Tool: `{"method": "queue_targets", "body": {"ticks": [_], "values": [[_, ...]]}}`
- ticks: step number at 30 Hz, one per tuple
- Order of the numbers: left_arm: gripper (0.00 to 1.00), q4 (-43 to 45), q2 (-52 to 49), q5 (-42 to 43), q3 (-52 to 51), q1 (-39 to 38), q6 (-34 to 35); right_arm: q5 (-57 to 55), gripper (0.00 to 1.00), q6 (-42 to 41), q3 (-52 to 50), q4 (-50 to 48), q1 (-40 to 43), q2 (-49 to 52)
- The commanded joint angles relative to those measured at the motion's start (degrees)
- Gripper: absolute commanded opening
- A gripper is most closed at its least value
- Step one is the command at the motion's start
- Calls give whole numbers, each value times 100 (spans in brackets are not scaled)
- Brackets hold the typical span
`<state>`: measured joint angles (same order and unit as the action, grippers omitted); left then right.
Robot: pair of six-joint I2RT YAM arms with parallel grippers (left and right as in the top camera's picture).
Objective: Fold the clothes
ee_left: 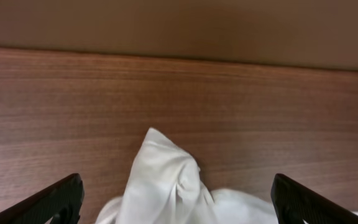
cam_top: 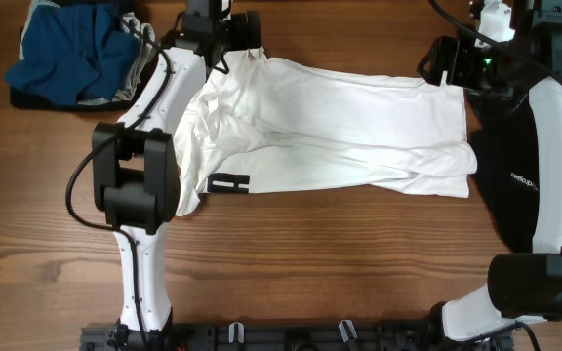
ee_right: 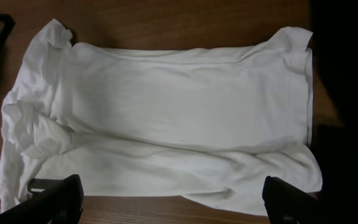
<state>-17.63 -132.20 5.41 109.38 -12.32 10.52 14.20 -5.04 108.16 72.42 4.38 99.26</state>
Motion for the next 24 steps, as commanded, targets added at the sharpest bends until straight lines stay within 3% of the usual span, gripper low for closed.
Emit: {"method": "queue_targets", "body": {"ticks": [1,9,16,20,22,24], "values": [[96,339,-446,-57,131,24,-138,-87,93,72,85,50,-4,149],[93,636,-925,-184,131,50,-435,-87,93,52,9,24,-4,267],[76,680,-1106,-184,131,17,-435,-87,93,37,-22,0,-4,267],[29,831,-1106,-186,131,17,-431,-85,93,33,-24,-79,-4,267],[13,844,-1106,-186,131,17,-426,-85,93,33,-24,-98,-4,267],[4,800,-1058,-282,131,20,-411,-85,93,31,-26,-131,-4,267]]}}
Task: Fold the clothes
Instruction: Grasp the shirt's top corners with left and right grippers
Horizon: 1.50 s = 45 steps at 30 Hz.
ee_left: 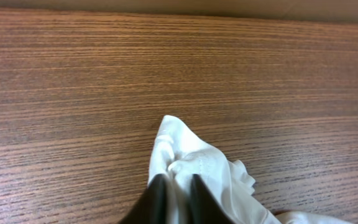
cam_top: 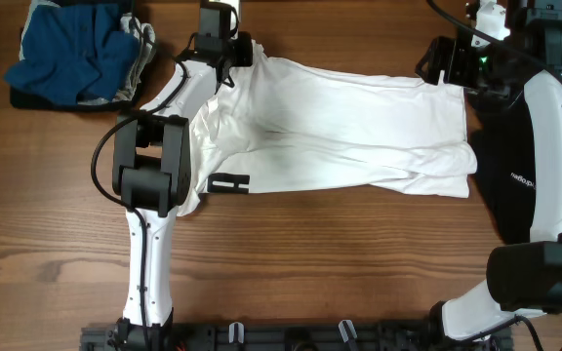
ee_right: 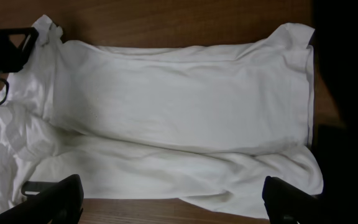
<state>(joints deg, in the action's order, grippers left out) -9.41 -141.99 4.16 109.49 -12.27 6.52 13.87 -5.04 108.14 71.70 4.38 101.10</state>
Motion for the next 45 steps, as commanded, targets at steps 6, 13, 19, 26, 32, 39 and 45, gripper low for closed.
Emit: {"method": "queue_targets", "body": {"ticks": [6,13,19,26,32,39,45], "values": [[4,-542,586,-940,120,15,-11,-52,93,-114,-26,-284,-7,94],[4,-1711,1565,-940,120,13,17,-46,93,-111,-39,-302,-11,332],[4,-2920,2057,-911,120,-55,37,-66,92,-90,-85,-612,-9,721],[4,-3810,2050,-811,120,-291,33,-728,87,-291,-85,-2111,-9,1703],[4,-3941,2050,-809,120,-310,35,-1768,81,-413,-85,-3077,-4,2774],[4,-4039,2050,-811,120,-310,31,-2085,82,-413,-85,-3622,13,3484],[4,-4070,2050,-811,120,-310,33,-2465,81,-411,-85,-4028,20,3641]]}}
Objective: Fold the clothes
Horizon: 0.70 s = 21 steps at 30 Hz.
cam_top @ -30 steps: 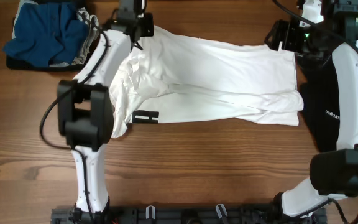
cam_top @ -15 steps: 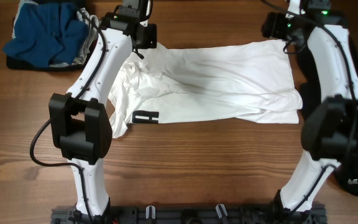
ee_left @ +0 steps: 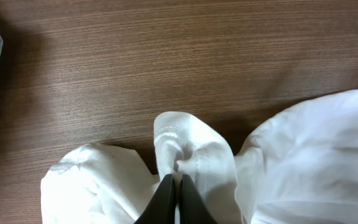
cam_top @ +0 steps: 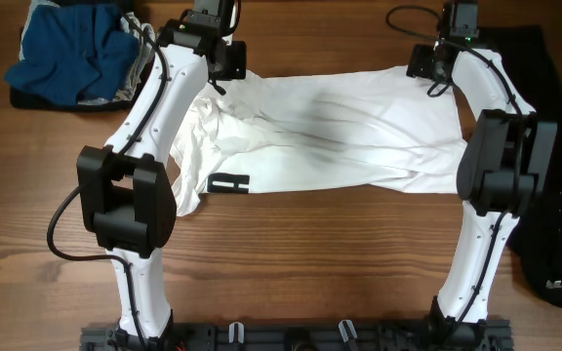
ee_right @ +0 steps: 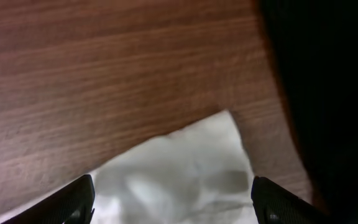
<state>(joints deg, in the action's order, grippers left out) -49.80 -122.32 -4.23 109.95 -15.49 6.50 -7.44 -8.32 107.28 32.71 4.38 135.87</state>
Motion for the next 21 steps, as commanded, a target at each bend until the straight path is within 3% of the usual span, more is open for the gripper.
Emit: {"method": "queue_targets", "body": {"ticks": [1,5,6,8,14,21], "values": [[4,-39,83,28,74,11,35,-332,81,-85,0,-173,20,184],[4,-42,83,28,74,11,35,-297,80,-94,0,-256,20,337],[4,-44,83,28,74,11,35,-192,75,-85,0,-221,28,400],[4,-44,83,28,74,11,35,-131,60,-101,0,-127,35,442],[4,-50,83,26,74,22,35,-118,5,-280,48,26,42,387],[4,-92,151,-382,74,111,33,164,4,-219,120,498,278,-573]]}}
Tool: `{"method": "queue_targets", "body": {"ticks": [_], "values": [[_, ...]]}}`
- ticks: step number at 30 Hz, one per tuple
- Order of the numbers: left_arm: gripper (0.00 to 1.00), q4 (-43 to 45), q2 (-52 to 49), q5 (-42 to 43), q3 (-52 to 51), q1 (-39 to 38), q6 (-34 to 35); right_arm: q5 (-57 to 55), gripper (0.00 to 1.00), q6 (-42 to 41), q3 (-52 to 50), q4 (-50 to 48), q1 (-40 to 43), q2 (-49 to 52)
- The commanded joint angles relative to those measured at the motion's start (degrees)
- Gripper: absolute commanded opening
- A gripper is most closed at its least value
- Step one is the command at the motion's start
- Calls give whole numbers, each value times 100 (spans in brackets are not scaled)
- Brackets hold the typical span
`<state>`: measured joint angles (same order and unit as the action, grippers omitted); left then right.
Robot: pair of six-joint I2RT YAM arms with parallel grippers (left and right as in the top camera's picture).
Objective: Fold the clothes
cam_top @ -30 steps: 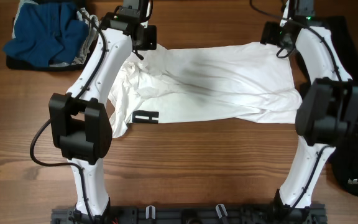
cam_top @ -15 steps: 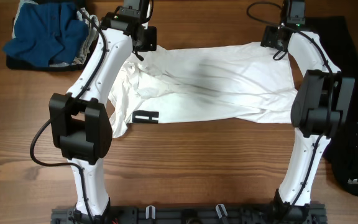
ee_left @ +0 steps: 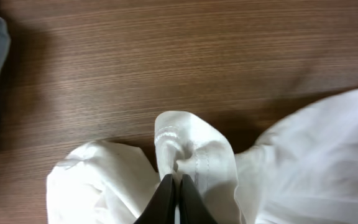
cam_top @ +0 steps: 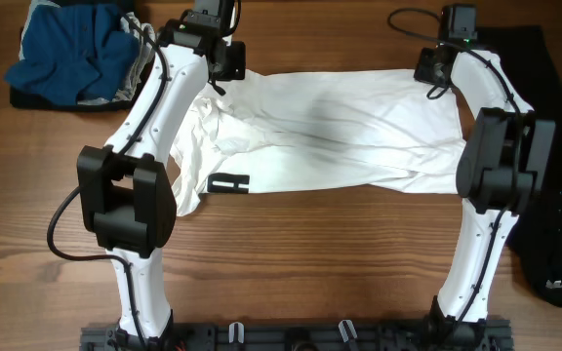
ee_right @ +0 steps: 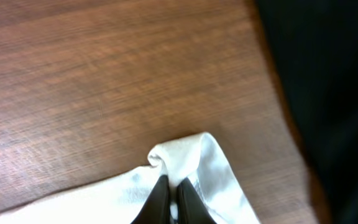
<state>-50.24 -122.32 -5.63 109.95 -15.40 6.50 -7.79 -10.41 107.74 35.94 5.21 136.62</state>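
Note:
A white shirt (cam_top: 330, 132) lies spread across the middle of the wooden table, wrinkled along its near edge, with a black mark (cam_top: 227, 182) at its left. My left gripper (cam_top: 224, 60) is shut on the shirt's far left corner (ee_left: 191, 152), fingers (ee_left: 166, 199) pinching a bunched hem. At the far right corner (ee_right: 191, 155) my right gripper (cam_top: 431, 68) is shut on the cloth, its fingers (ee_right: 160, 199) closed on a raised fold.
A heap of blue and grey clothes (cam_top: 76, 54) sits at the far left of the table. A black garment (cam_top: 544, 166) lies along the right side, close to the right arm. Bare wood (cam_top: 291, 263) lies in front of the shirt.
My right gripper was open over the shirt's far right corner; now it is shut on that corner. The left gripper still holds the far left corner in about the same place.
Both grippers were open, the left at the shirt's far left corner and the right high above the shirt. Then the left was shut on that corner. Later the right was down, open, at the far right corner; now both corners are gripped.

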Motion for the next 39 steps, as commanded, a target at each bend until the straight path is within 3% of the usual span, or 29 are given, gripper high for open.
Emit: {"method": "queue_targets", "body": {"ticks": [1,7,13,20,27,28,30,32,36,39], "values": [[4,-72,190,-243,74,125,33,348,4,-7,74,286,249,-809],[4,-326,645,-240,74,201,33,1633,4,7,74,1386,684,-1707],[4,-1491,789,-28,74,201,37,2105,4,208,74,3005,723,-1805],[4,-2476,785,365,-52,201,332,2107,4,295,-7,3812,723,-1812],[4,-2371,785,363,-901,208,334,1504,4,13,-680,4030,737,-1812],[6,-2321,785,363,-994,208,334,1504,5,-15,-776,4019,745,-1812],[23,-2251,785,363,-1113,208,334,1504,4,-11,-933,4037,780,-1812],[31,-2256,785,363,-1139,208,332,1504,4,50,-1010,4131,822,-1812],[59,-2238,785,361,-1139,208,332,1506,20,155,-1010,4142,894,-1847],[75,-2199,785,251,-1139,208,334,1523,72,514,-1010,4107,933,-1849]]}}
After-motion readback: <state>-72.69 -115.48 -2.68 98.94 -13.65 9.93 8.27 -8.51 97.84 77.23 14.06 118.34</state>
